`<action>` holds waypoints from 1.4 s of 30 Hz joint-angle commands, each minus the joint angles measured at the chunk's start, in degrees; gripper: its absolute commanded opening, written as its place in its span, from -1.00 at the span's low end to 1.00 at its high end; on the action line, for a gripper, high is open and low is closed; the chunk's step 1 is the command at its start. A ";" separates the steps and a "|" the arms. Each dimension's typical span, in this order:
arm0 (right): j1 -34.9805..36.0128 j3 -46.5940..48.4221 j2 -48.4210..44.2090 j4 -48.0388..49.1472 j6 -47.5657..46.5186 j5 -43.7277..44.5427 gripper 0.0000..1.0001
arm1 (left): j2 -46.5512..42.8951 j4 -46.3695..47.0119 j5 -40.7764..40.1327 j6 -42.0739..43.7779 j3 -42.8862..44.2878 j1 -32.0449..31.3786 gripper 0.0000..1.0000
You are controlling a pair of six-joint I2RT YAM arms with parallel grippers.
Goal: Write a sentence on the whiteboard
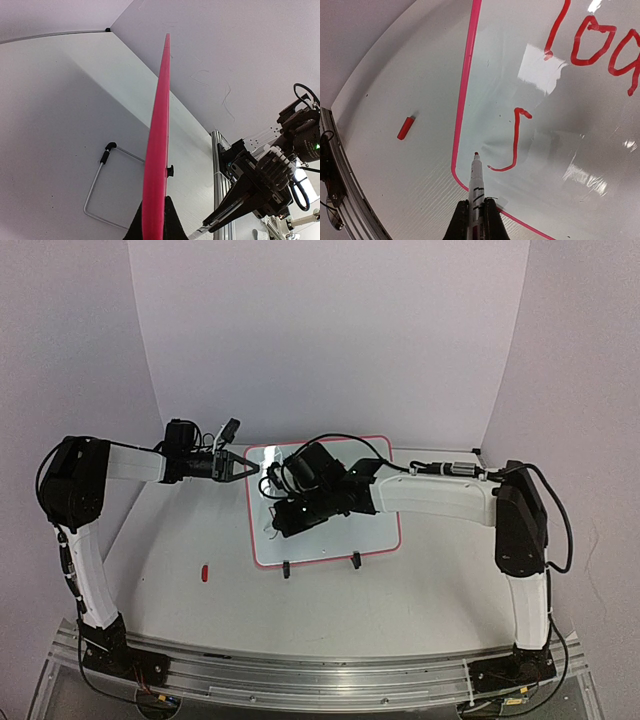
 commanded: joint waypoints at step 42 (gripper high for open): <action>-0.63 -1.60 -2.03 -2.45 -1.10 17.27 -1.00 | 1.81 0.33 -6.71 5.08 -0.84 -0.70 -1.00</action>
